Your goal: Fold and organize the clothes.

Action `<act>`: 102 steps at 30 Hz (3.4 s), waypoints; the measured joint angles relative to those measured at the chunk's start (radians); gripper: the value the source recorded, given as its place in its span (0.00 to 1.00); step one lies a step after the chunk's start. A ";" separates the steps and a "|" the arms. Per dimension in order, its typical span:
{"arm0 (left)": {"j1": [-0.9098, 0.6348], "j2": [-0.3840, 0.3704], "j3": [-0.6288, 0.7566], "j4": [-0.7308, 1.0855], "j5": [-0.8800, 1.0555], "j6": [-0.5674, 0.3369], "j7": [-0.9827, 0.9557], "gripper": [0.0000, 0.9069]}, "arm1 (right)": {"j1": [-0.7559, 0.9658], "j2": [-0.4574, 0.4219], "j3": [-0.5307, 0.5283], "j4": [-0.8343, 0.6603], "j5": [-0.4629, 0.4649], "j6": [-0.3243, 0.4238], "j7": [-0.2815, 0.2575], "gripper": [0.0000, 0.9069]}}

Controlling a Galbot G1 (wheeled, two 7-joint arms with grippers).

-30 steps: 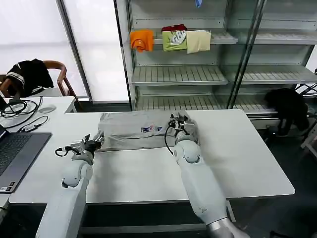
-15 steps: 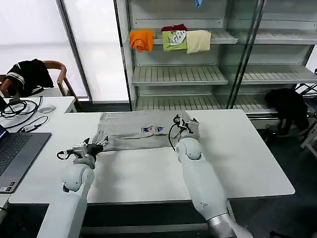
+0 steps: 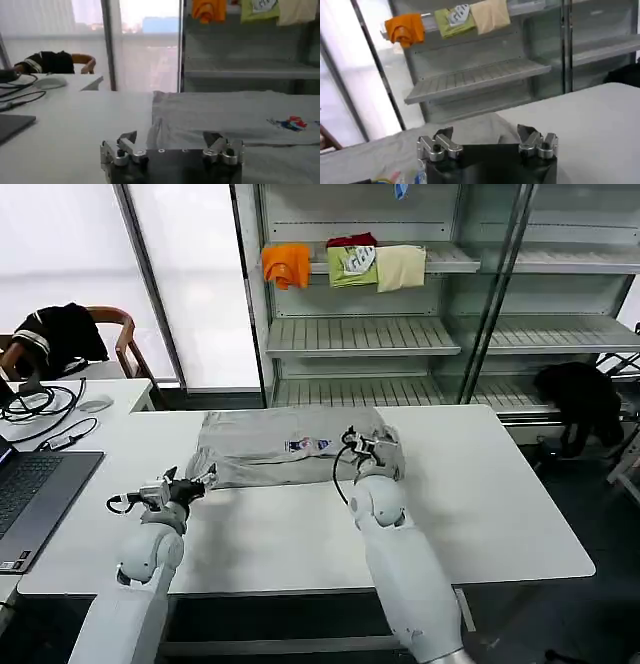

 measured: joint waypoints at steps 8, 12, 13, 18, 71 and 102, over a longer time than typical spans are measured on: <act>0.003 0.002 -0.005 -0.008 -0.003 0.005 -0.020 1.00 | -0.062 -0.117 0.013 0.076 -0.012 -0.046 -0.008 1.00; -0.001 0.000 -0.002 0.002 -0.001 0.005 -0.021 1.00 | -0.076 -0.157 0.016 0.087 -0.014 -0.059 -0.012 1.00; -0.002 0.000 -0.002 0.005 -0.001 0.005 -0.021 1.00 | -0.079 -0.165 0.015 0.090 -0.014 -0.061 -0.014 1.00; -0.010 0.002 0.000 0.023 0.000 0.004 -0.021 1.00 | -0.085 -0.191 0.009 0.094 -0.016 -0.070 -0.020 1.00; 0.007 0.018 0.023 0.101 0.052 -0.009 0.016 0.02 | -0.074 -0.193 -0.022 -0.024 -0.016 -0.080 -0.044 0.00; 0.188 0.053 -0.009 -0.175 0.040 -0.024 0.016 0.01 | -0.260 -0.245 0.007 0.301 -0.011 -0.089 0.002 0.00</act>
